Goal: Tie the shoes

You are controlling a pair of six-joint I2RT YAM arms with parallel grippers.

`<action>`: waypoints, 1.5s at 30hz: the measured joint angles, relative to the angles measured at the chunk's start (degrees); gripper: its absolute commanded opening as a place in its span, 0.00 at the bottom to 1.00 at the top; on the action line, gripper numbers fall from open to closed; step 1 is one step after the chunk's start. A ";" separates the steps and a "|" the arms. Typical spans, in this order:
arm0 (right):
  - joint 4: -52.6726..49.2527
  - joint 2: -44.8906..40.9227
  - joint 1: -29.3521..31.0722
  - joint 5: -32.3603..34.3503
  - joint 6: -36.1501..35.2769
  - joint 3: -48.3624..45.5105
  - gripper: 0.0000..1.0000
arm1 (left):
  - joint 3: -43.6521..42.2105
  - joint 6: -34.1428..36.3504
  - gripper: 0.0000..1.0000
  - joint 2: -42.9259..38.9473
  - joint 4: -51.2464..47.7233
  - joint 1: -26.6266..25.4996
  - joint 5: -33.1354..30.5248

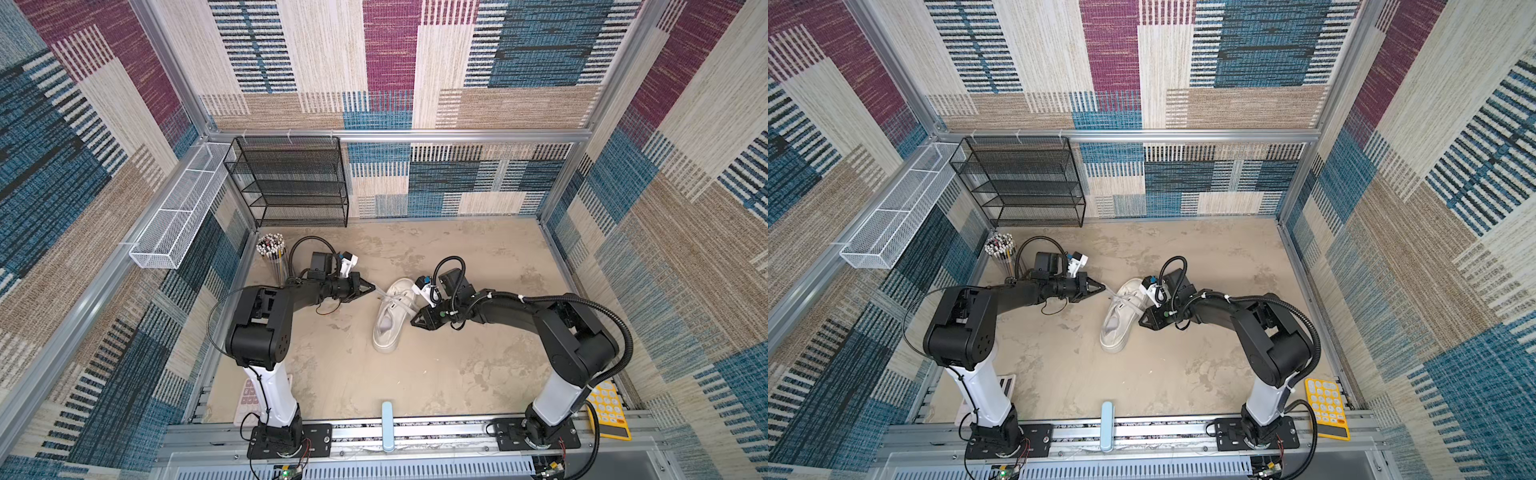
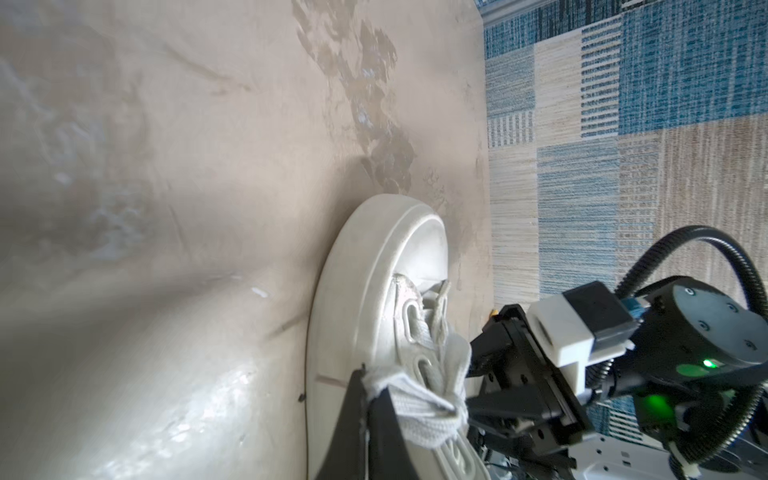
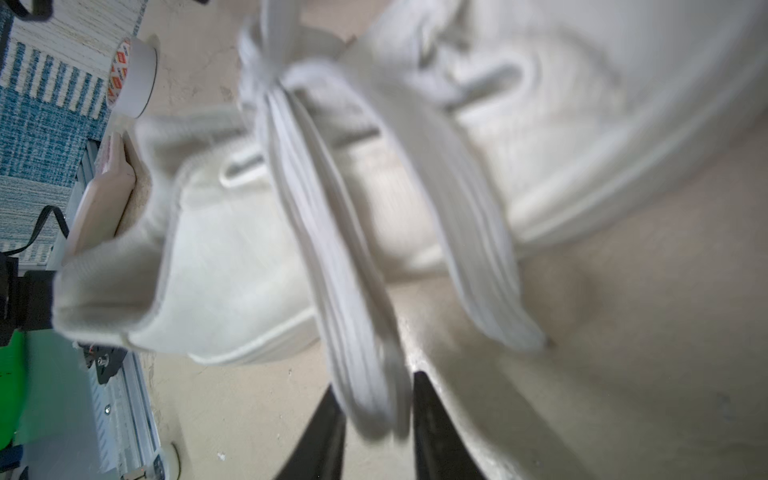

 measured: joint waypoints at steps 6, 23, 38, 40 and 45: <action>-2.29 -1.07 -0.04 0.17 0.57 0.85 0.55 | 2.82 5.79 0.73 -0.92 -5.35 0.11 -2.43; -7.08 -3.85 -0.04 4.24 1.38 3.41 0.51 | 2.34 18.27 0.86 -7.23 -17.84 2.25 -6.73; -11.47 0.42 -0.04 5.22 -4.22 16.98 0.44 | -5.55 7.15 0.70 -2.03 2.32 2.23 1.20; -11.98 0.74 -0.04 5.18 -4.31 17.55 0.43 | -5.33 5.66 0.69 -0.94 3.82 2.08 2.14; -13.07 1.38 -0.04 5.11 -4.46 18.60 0.42 | -3.82 4.09 0.60 1.29 6.10 1.46 2.21</action>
